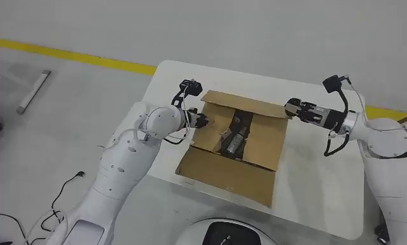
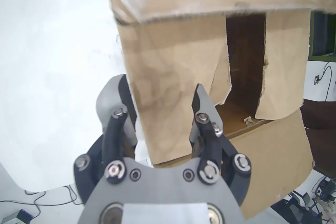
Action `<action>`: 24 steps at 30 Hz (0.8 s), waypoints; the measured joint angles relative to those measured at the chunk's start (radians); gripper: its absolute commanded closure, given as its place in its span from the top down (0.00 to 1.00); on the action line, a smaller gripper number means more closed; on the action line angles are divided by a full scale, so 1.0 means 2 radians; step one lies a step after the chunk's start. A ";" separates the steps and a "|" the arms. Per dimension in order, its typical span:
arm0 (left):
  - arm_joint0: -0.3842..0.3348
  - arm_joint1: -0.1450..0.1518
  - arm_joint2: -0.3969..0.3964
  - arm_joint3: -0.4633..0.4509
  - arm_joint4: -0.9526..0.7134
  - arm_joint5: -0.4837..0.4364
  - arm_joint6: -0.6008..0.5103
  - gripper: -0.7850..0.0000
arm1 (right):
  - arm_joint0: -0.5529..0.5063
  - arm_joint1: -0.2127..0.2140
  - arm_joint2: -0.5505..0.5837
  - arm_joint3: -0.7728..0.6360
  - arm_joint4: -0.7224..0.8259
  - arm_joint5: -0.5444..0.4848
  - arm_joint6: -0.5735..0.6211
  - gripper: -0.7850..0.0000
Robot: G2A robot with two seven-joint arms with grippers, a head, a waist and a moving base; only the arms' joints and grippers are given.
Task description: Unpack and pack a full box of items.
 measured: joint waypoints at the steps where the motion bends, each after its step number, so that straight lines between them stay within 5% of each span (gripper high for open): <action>1: 0.008 0.004 -0.010 -0.015 0.004 -0.002 -0.008 1.00 | -0.007 0.001 -0.001 -0.008 -0.003 -0.002 0.002 0.00; 11: 0.088 0.033 -0.100 -0.142 0.006 -0.039 -0.077 1.00 | -0.040 0.004 -0.024 -0.041 -0.035 -0.005 -0.007 0.00; 15: 0.111 0.038 -0.142 -0.152 -0.037 -0.029 -0.084 1.00 | -0.043 0.004 -0.031 -0.046 -0.039 -0.003 -0.023 0.00; 24: 0.111 0.038 -0.139 -0.151 -0.033 -0.029 -0.084 1.00 | -0.060 0.003 -0.033 -0.082 -0.090 0.019 -0.094 0.00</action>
